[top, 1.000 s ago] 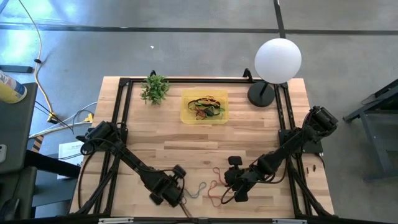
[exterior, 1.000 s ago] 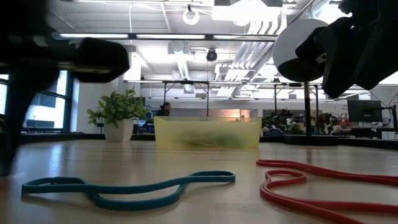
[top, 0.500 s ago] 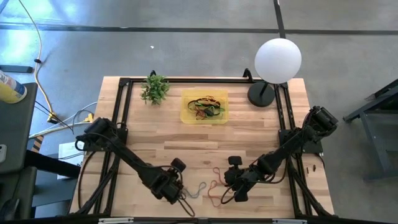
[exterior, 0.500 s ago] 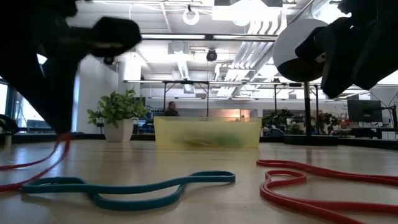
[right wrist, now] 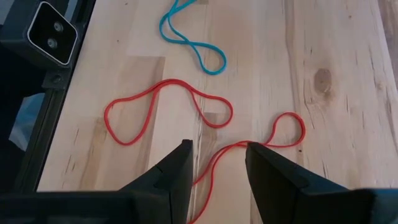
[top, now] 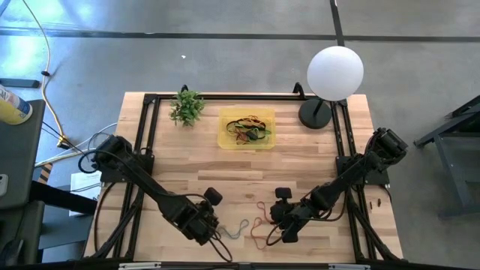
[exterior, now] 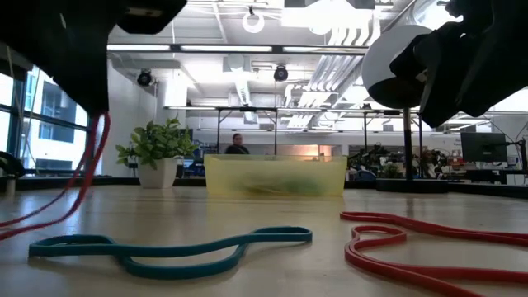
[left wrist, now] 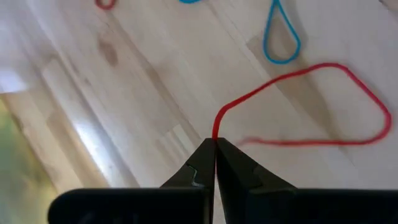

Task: Pick and place rubber bands into bin
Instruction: Put the bottom left red rubber band into the yellow bin

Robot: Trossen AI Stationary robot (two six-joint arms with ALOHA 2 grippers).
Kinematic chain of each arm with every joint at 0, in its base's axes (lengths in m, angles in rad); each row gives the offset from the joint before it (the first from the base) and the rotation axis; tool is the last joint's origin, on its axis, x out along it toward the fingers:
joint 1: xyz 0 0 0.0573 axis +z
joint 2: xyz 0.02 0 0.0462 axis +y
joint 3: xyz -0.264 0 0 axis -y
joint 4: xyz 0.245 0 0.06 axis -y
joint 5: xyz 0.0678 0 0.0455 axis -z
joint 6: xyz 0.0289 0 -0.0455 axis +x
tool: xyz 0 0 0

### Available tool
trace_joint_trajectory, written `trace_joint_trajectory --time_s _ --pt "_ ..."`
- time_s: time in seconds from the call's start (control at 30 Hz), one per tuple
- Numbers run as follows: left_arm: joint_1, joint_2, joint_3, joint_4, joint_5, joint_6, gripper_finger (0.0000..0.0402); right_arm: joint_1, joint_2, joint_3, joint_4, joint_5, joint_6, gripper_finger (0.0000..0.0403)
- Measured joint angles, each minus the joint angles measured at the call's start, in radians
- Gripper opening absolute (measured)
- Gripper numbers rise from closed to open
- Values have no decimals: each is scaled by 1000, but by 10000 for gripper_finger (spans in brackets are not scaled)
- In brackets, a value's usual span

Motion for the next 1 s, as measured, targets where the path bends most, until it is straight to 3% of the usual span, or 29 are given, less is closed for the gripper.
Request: trace_joint_trajectory --time_s 0.5,1.0 --pt "1 -153 2 -14 -122 29 0 0 0 0 0 13 -6 138" --pt "15 -237 2 59 -397 211 0 0 0 0 0 54 -27 138"
